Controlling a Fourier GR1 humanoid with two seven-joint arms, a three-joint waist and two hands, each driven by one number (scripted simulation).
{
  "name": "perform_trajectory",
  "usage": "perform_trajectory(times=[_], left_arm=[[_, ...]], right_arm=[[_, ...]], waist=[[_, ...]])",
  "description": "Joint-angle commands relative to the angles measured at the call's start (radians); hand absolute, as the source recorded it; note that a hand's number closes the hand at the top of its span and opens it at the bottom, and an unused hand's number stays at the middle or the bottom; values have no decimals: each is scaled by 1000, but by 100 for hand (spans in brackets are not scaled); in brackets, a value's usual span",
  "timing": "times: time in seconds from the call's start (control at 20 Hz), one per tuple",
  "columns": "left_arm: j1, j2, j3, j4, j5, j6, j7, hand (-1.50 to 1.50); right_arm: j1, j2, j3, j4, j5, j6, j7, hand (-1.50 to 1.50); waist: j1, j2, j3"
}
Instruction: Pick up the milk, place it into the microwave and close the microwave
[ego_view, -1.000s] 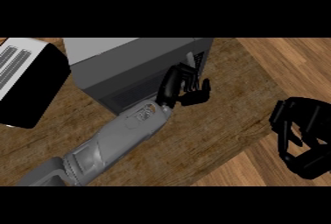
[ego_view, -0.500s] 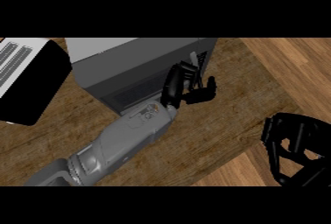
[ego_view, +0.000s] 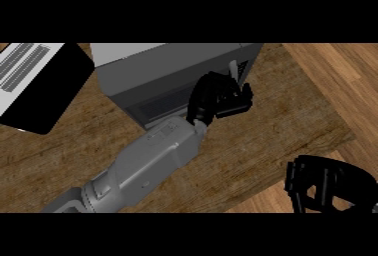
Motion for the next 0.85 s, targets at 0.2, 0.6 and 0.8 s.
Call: perform_trajectory(times=[0.2, 0.6, 0.8], left_arm=[[67, 6, 79, 114, 100, -124, -43, 150], [98, 39, 57, 154, 152, -264, -70, 150], [107, 15, 36, 183, 159, -288, -95, 150]], right_arm=[[88, 47, 49, -89, 22, -62, 1, 150], [163, 79, 91, -172, 74, -139, 21, 150], [207, 98, 127, -220, 109, -170, 24, 150]], waist=[[70, -8, -3], [107, -11, -6], [102, -18, -3]])
